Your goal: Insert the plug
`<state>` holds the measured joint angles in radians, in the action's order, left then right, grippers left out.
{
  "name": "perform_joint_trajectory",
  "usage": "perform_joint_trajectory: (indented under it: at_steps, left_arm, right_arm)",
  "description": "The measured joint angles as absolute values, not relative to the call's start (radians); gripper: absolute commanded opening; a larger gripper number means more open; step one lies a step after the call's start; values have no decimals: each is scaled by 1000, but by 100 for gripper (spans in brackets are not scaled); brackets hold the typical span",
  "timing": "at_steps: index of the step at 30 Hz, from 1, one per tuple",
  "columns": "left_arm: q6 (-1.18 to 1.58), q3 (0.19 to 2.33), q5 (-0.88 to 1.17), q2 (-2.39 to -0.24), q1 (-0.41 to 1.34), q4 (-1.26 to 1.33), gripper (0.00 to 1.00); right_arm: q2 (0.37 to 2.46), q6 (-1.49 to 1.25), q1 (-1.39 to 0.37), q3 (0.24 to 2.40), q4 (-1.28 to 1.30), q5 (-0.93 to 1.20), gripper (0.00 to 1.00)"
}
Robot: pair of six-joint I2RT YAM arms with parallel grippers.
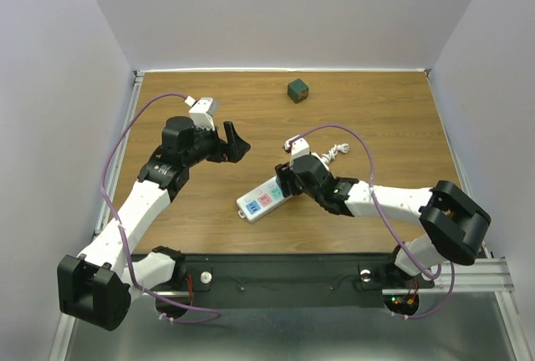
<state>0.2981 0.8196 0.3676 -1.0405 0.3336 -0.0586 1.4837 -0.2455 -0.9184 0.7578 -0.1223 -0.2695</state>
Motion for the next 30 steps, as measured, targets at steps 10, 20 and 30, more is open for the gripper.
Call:
perform_joint_trajectory:
  at_steps: [10, 20, 30]
  left_arm:
    - [299, 819, 371, -1040, 332, -50, 99]
    - [299, 818, 375, -1040, 331, -49, 99]
    - [302, 818, 390, -1040, 326, -49, 99]
  right_arm:
    - [1523, -293, -950, 767, -160, -333, 0]
    - [1598, -319, -983, 822, -142, -400, 1]
    - [1591, -429, -1077, 790, -139, -529, 0]
